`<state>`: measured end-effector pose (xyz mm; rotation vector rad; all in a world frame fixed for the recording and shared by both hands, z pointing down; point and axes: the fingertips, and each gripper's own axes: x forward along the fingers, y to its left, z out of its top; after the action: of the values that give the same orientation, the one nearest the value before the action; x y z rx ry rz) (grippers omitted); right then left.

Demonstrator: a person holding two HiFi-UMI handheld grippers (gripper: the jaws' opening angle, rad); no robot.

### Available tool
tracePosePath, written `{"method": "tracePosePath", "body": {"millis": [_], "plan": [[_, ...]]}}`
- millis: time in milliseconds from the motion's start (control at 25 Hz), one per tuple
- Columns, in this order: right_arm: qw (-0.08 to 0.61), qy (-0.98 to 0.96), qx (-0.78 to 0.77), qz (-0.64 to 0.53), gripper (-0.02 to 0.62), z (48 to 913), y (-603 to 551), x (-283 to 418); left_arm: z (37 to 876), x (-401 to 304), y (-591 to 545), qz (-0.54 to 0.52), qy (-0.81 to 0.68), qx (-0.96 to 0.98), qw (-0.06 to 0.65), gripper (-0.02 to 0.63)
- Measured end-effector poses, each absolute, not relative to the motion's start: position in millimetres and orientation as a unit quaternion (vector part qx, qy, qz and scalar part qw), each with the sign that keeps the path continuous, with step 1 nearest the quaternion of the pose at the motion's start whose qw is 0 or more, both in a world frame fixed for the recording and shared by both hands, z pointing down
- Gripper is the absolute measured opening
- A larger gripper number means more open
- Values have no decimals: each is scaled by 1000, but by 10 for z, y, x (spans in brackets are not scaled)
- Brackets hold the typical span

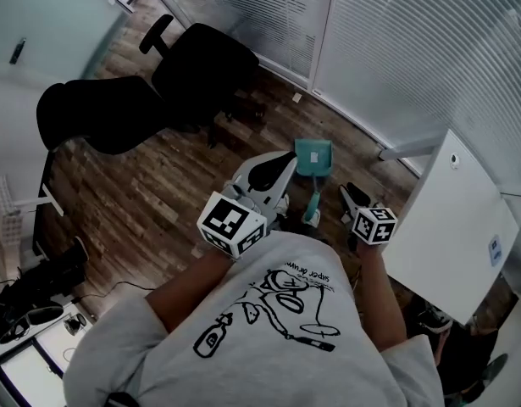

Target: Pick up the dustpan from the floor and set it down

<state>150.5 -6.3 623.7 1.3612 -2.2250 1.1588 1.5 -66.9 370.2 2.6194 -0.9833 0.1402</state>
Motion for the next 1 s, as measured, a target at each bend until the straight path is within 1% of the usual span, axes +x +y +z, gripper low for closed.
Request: {"method": "tracePosePath", "body": {"millis": [200, 360, 520, 720, 1000], "plan": [[138, -802, 504, 290, 74, 5372, -275, 1502, 3658, 94, -723, 44, -339, 925, 166, 2], [121, -814, 524, 219, 63, 4701, -389, 1496, 3615, 123, -754, 42, -335, 927, 163, 2], [119, -815, 545, 156, 52, 4140, -432, 1525, 3583, 152, -773, 45, -334, 928, 159, 2], [113, -816, 558, 103, 41, 3539, -416, 1511, 3496, 156, -795, 45, -334, 930, 149, 2], [106, -814, 570, 49, 32, 2970, -351, 1455, 3363, 170, -793, 32, -335, 931, 139, 2]]}}
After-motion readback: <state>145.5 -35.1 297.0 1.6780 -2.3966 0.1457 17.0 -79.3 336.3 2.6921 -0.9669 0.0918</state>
